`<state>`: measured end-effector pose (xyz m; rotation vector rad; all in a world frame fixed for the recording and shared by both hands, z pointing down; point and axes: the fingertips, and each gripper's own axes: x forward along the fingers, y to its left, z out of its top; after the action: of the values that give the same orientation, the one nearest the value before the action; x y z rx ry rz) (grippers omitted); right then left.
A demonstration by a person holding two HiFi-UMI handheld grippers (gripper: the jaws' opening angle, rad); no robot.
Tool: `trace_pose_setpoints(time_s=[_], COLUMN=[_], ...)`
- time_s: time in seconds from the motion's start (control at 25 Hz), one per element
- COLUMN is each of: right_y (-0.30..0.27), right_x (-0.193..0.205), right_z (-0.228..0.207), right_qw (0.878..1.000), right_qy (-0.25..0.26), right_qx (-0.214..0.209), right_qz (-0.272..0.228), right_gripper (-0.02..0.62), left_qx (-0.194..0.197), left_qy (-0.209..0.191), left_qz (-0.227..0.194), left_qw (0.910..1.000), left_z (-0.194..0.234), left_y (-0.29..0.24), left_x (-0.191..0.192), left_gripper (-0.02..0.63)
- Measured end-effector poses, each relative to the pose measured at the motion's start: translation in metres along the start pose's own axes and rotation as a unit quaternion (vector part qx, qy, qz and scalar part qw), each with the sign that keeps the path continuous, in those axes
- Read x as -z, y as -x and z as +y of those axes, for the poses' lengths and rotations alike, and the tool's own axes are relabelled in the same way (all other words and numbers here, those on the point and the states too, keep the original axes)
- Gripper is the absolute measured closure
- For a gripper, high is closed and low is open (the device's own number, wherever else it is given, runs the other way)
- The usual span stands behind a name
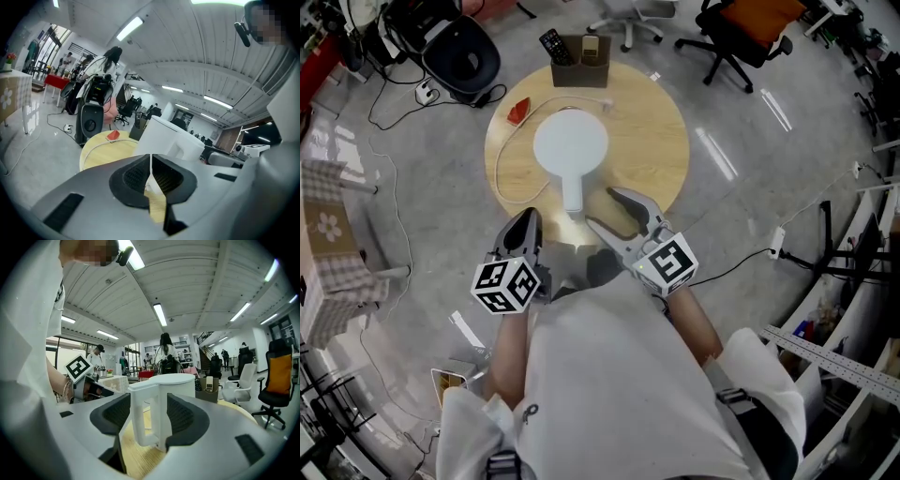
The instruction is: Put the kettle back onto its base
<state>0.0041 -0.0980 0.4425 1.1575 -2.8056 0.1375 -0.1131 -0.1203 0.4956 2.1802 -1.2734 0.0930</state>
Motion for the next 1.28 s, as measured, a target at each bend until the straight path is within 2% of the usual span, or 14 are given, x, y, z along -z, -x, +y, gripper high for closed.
trace_pose_setpoints(time_s=[0.28, 0.56, 0.64, 0.76, 0.84, 1.0, 1.28], right_y=[0.003, 0.009, 0.007, 0.005, 0.003, -0.003, -0.008], right_x=[-0.018, -0.036, -0.04, -0.045, -0.042, -0.035, -0.037], right_z=[0.017, 0.035, 0.04, 0.049, 0.053, 0.064, 0.062], right_qw=[0.999, 0.998, 0.998, 0.997, 0.996, 0.995, 0.989], right_qy=[0.021, 0.018, 0.024, 0.027, 0.022, 0.012, -0.022], right_qx=[0.025, 0.051, 0.059, 0.073, 0.082, 0.093, 0.143], right_qz=[-0.016, -0.027, -0.027, -0.03, -0.015, 0.031, 0.045], right_gripper=[0.396, 0.469, 0.484, 0.507, 0.526, 0.547, 0.561], left_qx=[0.03, 0.052, 0.052, 0.042, 0.032, 0.021, -0.016], left_qy=[0.012, -0.024, -0.048, -0.096, -0.111, -0.102, -0.084], left_qz=[-0.005, -0.029, -0.031, -0.023, -0.018, -0.022, -0.025], left_qw=[0.9995, 0.998, 0.997, 0.9942, 0.9931, 0.9943, 0.9961], left_z=[-0.013, -0.027, -0.03, -0.035, -0.036, -0.037, -0.029], left_y=[0.011, 0.034, 0.039, 0.045, 0.048, 0.056, 0.066], left_x=[-0.004, -0.02, -0.022, -0.021, -0.019, -0.019, -0.029], left_gripper=[0.571, 0.571, 0.571, 0.571, 0.571, 0.571, 0.571])
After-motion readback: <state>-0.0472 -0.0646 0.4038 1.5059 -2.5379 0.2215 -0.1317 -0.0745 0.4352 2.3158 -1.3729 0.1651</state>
